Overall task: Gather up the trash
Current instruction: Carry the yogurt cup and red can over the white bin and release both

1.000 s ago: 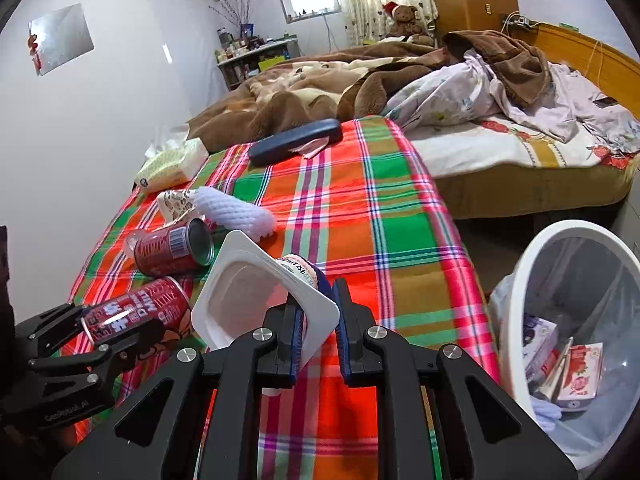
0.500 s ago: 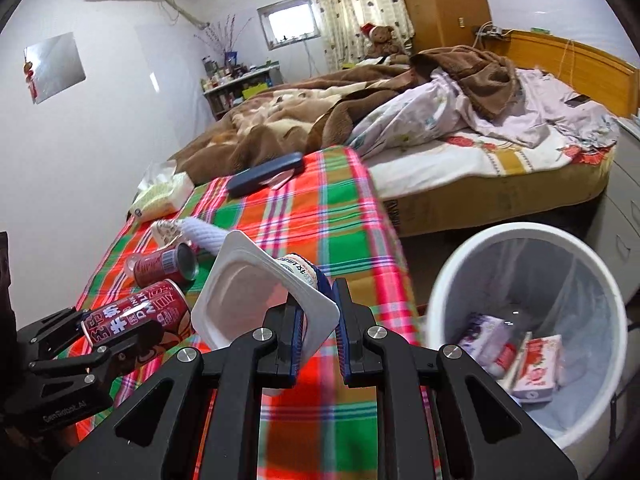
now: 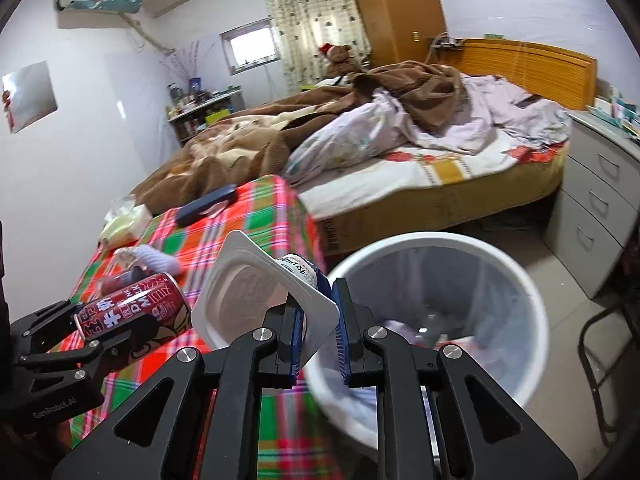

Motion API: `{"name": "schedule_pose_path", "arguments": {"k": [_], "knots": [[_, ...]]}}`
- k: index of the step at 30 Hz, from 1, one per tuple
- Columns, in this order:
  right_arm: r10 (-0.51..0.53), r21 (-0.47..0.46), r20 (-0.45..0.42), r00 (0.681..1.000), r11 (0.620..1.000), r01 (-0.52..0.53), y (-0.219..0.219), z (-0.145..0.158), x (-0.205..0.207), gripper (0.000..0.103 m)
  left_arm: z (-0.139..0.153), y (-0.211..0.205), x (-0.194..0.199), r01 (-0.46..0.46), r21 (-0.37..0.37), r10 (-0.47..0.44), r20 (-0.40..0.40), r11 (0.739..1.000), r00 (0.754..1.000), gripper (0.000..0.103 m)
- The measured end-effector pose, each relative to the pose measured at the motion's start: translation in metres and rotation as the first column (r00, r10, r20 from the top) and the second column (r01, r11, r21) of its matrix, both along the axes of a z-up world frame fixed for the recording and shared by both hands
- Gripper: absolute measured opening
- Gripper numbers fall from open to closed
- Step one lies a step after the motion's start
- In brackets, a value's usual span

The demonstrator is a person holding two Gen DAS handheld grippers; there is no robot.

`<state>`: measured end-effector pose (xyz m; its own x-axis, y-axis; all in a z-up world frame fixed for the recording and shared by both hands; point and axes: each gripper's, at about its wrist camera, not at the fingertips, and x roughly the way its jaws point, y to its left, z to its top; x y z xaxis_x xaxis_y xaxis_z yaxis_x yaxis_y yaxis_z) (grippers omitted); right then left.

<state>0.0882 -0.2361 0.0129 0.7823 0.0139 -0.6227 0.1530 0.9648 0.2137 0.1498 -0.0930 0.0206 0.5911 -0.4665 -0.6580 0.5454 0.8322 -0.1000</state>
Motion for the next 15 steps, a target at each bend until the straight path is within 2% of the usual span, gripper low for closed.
{"name": "schedule_pose_path", "arguments": {"k": [9, 15], "knots": [[-0.069, -0.020, -0.023, 0.997, 0.997, 0.068, -0.038, -0.007, -0.009, 0.015, -0.003, -0.055, -0.002, 0.084, 0.006, -0.084, -0.011, 0.996, 0.996, 0.053], [-0.116, -0.029, -0.072, 0.991, 0.993, 0.114, -0.065, -0.021, -0.013, 0.015, -0.014, -0.089, 0.000, 0.133, 0.009, -0.133, -0.037, 0.991, 0.990, 0.053]]}}
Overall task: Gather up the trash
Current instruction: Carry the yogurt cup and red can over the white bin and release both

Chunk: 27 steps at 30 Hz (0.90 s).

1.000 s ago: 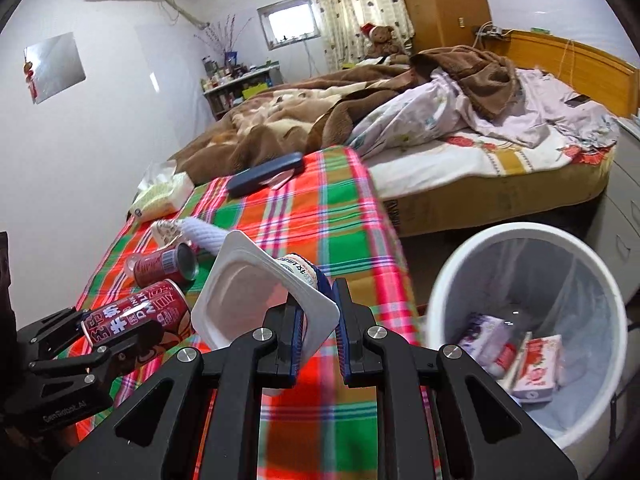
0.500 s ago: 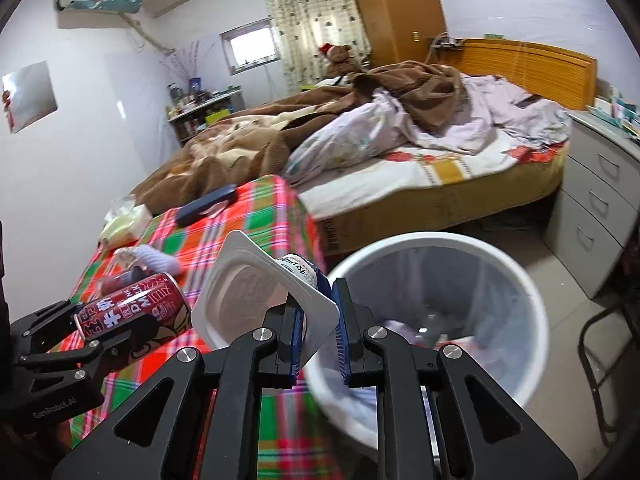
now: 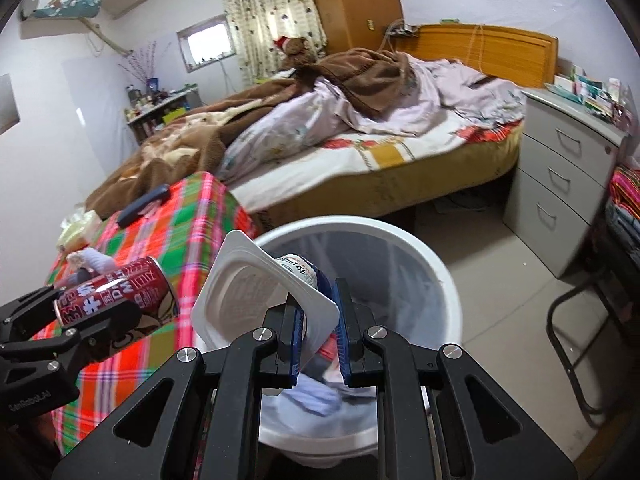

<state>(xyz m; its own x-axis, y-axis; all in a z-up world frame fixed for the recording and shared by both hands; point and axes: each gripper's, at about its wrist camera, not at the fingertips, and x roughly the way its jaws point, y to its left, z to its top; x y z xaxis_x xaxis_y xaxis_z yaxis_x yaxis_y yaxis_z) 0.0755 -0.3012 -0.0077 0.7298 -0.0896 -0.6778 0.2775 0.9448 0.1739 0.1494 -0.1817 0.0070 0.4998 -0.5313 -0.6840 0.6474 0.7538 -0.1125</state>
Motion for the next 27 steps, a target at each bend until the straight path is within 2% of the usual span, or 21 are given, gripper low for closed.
{"name": "schedule_pose_path", "arguments": {"k": [9, 15, 16, 18, 20, 27], "knots": [[-0.030, -0.070, -0.081, 0.996, 0.997, 0.025, -0.018, -0.014, 0.002, 0.015, -0.020, -0.031, 0.009, 0.025, 0.020, -0.024, -0.046, 0.999, 0.999, 0.053], [-0.017, -0.071, -0.120, 0.993, 0.997, 0.008, -0.025, -0.020, 0.000, 0.016, -0.026, -0.039, 0.011, 0.041, 0.009, -0.040, -0.067, 0.999, 0.997, 0.053], [-0.018, -0.071, -0.124, 0.992, 0.997, 0.009, -0.025, -0.020, -0.001, 0.018, -0.026, -0.040, 0.011, 0.042, 0.004, -0.042, -0.067, 0.999, 0.997, 0.053], [-0.019, -0.076, -0.128, 0.992, 0.997, 0.009, -0.025, -0.021, -0.002, 0.029, -0.026, -0.041, 0.012, 0.045, 0.001, -0.045, -0.066, 0.999, 0.997, 0.055], [-0.020, -0.073, -0.127, 0.992, 0.997, 0.011, -0.026, -0.021, -0.002, 0.051, -0.026, -0.040, 0.011, 0.041, -0.001, -0.041, -0.069, 0.999, 0.997, 0.056], [-0.020, -0.067, -0.109, 0.994, 0.998, 0.013, -0.025, -0.016, -0.005, 0.052, -0.023, -0.033, 0.008, 0.033, -0.005, -0.034, -0.061, 0.999, 0.998, 0.056]]}}
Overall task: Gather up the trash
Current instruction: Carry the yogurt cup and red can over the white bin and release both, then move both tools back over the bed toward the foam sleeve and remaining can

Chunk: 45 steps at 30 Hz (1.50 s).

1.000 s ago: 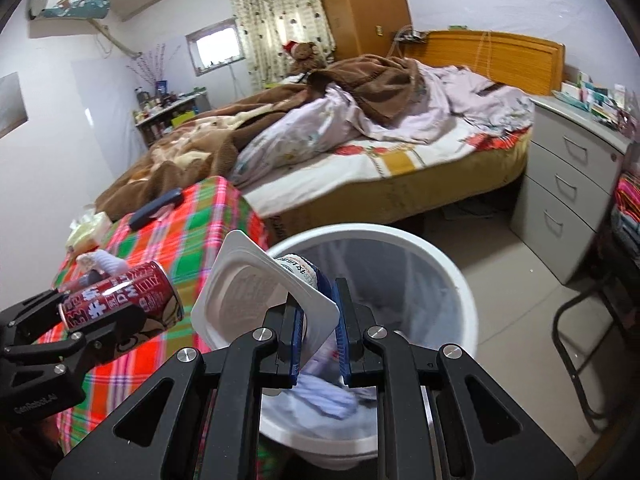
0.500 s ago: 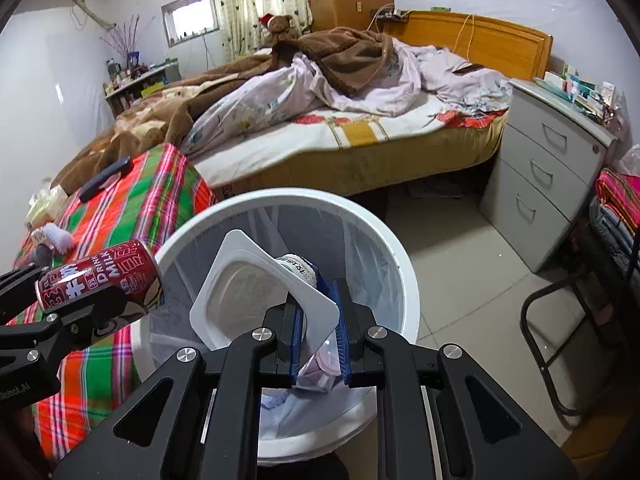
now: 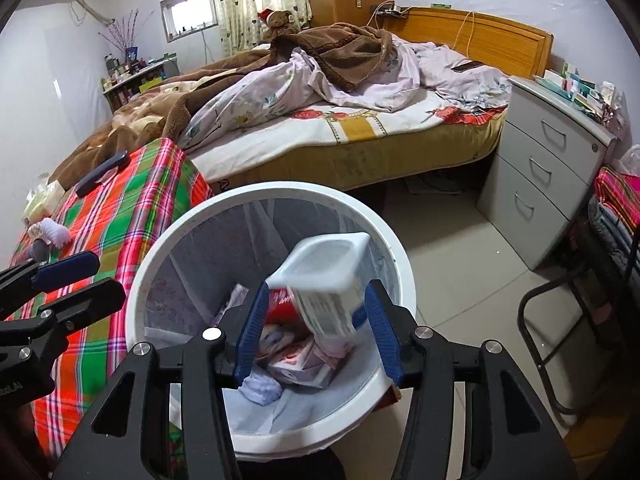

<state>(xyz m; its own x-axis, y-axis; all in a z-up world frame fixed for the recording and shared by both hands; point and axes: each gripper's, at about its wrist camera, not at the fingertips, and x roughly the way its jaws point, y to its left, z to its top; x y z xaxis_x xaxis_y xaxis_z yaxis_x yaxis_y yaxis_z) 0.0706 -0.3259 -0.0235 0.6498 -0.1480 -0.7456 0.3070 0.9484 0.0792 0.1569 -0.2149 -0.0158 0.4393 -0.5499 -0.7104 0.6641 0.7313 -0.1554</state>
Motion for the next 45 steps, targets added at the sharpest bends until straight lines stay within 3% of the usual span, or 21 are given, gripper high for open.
{"name": "schedule_pose_path", "arguments": {"k": [25, 39, 45], "knots": [[0.074, -0.025, 0.104, 0.992, 0.997, -0.072, 0.051, 0.030, 0.000, 0.052, 0.032, 0.074, -0.022, -0.098, -0.061, 0.102, 0.060, 0.993, 0.993, 0.056], [0.157, -0.017, 0.148, 0.976, 0.988, -0.156, 0.097, 0.036, 0.007, 0.052, 0.041, 0.143, -0.026, -0.213, -0.078, 0.220, 0.094, 0.974, 0.971, 0.057], [0.200, -0.006, 0.167, 0.966, 0.979, -0.201, 0.117, 0.038, 0.015, 0.059, 0.043, 0.176, -0.026, -0.271, -0.084, 0.279, 0.102, 0.959, 0.955, 0.062]]}}
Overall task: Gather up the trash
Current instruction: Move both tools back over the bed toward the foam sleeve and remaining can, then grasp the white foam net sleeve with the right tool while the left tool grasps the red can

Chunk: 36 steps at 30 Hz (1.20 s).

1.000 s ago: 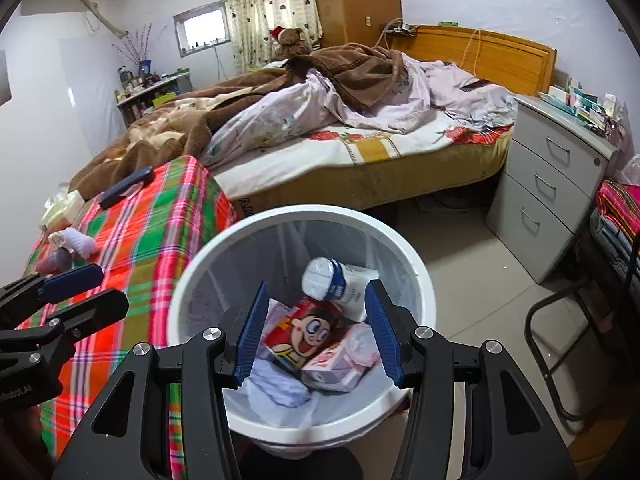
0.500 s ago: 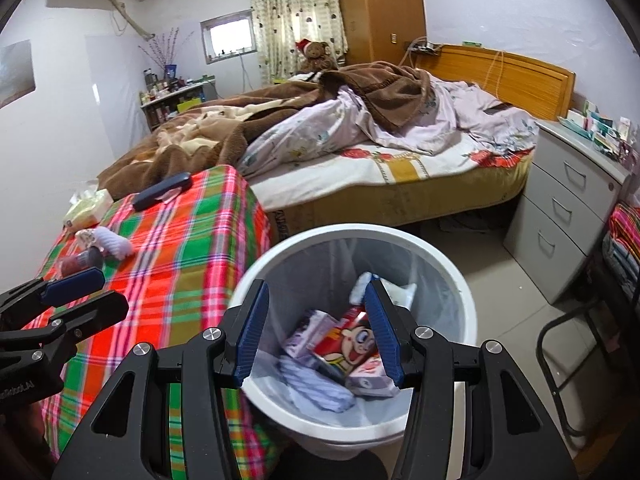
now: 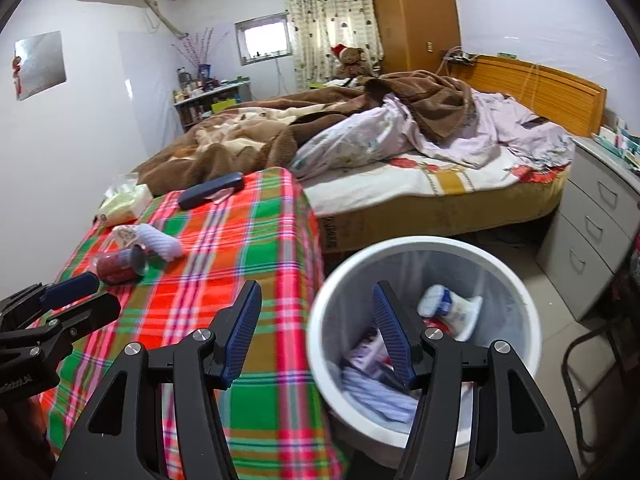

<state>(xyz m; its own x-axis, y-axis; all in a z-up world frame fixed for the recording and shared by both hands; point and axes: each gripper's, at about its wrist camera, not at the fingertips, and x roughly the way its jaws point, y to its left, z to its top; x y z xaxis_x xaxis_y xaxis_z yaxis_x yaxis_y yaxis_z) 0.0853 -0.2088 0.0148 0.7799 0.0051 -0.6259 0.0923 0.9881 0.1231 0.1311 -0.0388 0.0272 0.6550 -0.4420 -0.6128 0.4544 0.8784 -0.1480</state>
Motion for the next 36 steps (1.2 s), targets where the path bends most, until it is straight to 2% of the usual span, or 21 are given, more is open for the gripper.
{"name": "schedule_pose_path", "arguments": {"k": [12, 26, 31, 36], "knots": [[0.093, 0.010, 0.003, 0.996, 0.996, -0.093, 0.045, 0.001, 0.021, 0.060, -0.001, 0.072, 0.013, -0.139, 0.002, 0.139, -0.002, 0.990, 0.990, 0.062], [0.238, -0.008, -0.022, 0.971, 0.971, -0.239, 0.101, -0.002, 0.066, 0.060, -0.012, 0.147, 0.045, -0.269, 0.024, 0.269, -0.027, 0.963, 0.963, 0.062], [0.296, -0.037, -0.034, 0.955, 0.954, -0.297, 0.119, -0.006, 0.094, 0.060, -0.020, 0.164, 0.063, -0.268, 0.037, 0.270, -0.044, 0.963, 0.962, 0.062], [0.345, 0.000, -0.064, 0.936, 0.938, -0.346, 0.128, -0.019, 0.123, 0.060, -0.030, 0.165, 0.087, -0.244, 0.077, 0.249, -0.054, 0.967, 0.967, 0.066]]}}
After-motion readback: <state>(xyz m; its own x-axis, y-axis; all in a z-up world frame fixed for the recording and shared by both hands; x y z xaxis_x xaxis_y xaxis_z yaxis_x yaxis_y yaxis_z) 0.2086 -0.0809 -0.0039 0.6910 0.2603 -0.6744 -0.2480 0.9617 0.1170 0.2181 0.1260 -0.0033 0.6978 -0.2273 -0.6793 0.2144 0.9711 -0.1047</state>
